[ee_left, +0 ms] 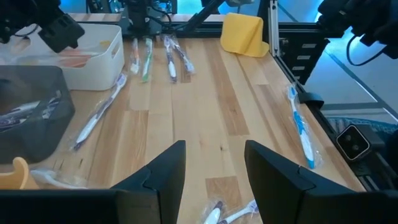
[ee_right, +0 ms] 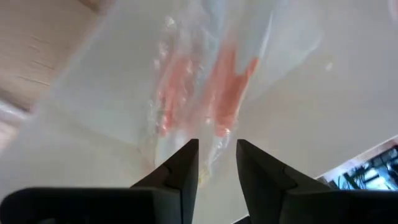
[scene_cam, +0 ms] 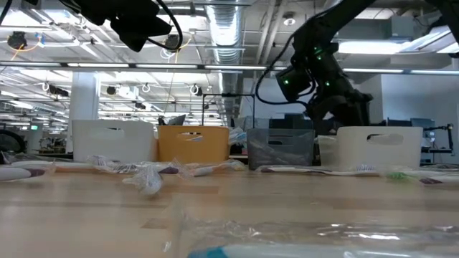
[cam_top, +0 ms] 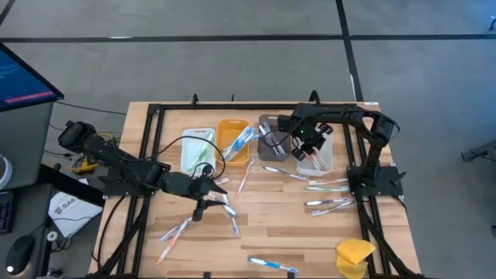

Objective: Pick & Place Toothbrushes
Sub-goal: Put the purple toothbrush into the black transparent bin

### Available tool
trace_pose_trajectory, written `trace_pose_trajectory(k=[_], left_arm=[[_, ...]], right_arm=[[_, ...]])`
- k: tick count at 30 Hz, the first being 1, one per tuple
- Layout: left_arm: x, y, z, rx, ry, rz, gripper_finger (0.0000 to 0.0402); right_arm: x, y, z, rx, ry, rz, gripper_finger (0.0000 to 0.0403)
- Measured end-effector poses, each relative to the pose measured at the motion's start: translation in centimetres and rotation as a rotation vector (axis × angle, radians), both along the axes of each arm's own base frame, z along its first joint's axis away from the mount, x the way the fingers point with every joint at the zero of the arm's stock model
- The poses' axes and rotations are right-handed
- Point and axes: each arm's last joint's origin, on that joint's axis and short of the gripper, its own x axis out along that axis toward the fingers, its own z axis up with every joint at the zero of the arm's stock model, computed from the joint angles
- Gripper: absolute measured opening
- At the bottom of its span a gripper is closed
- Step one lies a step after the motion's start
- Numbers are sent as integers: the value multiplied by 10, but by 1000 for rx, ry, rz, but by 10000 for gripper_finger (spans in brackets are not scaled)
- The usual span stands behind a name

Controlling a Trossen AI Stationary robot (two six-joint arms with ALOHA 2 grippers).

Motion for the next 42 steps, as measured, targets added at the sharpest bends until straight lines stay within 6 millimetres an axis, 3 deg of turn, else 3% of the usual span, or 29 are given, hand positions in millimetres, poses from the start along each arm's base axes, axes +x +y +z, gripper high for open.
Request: trace_pose_trajectory(k=[6, 11, 16, 21, 30, 42], left_arm=[[0, 0, 0, 1, 2, 0, 158], [-1, 0, -2, 11, 22, 0, 158], [-1, 2, -3, 16, 36, 6, 158], [-1, 2, -3, 13, 37, 7, 158], [-1, 1, -4, 11, 38, 7, 158], [-1, 2, -4, 12, 39, 7, 158]], right_arm=[[8, 5, 21, 3, 7, 27, 102], [14, 24, 58, -32, -71, 92, 102], [6, 61, 105, -111, -275, 179, 101], [-8, 105, 134, -147, -480, 301, 102], [-34, 174, 152, -177, -589, 407, 102], [-44, 237, 139, -202, -539, 475, 102]])
